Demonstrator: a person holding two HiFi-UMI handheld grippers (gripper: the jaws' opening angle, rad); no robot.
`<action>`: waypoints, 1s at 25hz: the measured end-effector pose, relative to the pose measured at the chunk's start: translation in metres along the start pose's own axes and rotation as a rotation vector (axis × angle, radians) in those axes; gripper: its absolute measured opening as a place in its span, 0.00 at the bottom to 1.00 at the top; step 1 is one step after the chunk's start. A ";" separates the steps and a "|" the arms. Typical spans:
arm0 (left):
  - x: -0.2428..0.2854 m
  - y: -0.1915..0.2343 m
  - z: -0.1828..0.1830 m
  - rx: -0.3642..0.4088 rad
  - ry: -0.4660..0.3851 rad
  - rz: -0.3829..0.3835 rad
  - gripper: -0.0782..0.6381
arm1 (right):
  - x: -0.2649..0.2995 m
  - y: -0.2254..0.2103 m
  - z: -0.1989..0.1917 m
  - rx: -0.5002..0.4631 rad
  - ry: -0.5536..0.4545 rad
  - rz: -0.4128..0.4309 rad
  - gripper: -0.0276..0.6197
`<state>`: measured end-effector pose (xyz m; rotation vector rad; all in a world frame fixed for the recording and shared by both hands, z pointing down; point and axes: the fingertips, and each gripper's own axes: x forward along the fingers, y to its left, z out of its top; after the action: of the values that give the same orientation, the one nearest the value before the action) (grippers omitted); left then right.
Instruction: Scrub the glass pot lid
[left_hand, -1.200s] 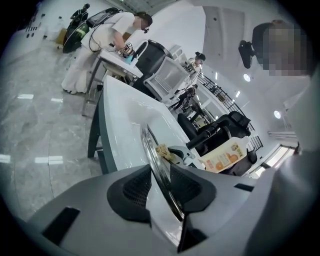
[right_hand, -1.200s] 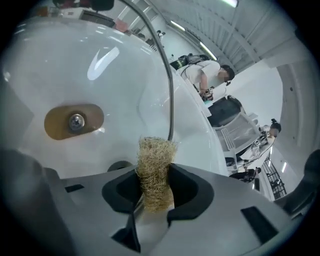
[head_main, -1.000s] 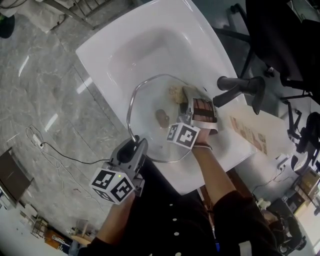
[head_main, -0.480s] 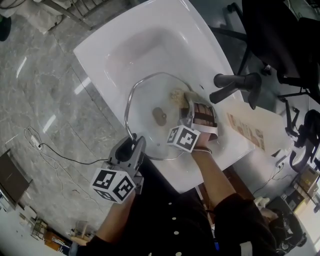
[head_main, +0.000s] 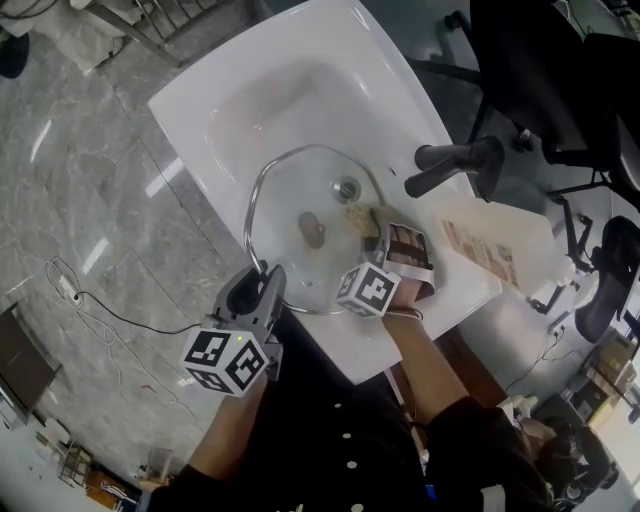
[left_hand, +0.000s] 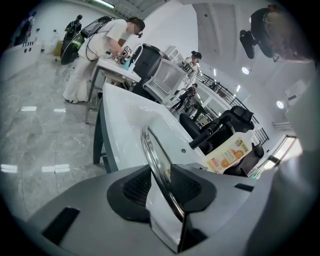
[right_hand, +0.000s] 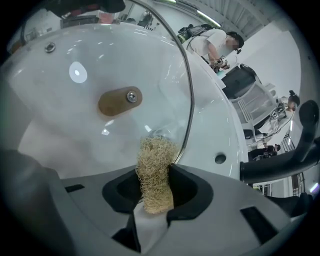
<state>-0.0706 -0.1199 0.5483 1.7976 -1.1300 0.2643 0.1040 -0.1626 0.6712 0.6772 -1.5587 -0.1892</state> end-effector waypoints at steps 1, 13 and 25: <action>0.000 0.000 0.000 0.002 0.000 0.002 0.30 | -0.002 0.002 -0.002 0.004 0.003 0.012 0.27; 0.001 0.000 -0.002 0.013 -0.007 0.015 0.30 | -0.027 0.031 -0.015 -0.032 -0.007 0.121 0.27; 0.001 -0.001 -0.001 0.029 0.021 0.010 0.31 | -0.037 -0.016 0.025 0.080 -0.214 -0.015 0.27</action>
<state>-0.0688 -0.1190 0.5486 1.8107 -1.1261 0.3063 0.0832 -0.1633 0.6289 0.7509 -1.7734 -0.2172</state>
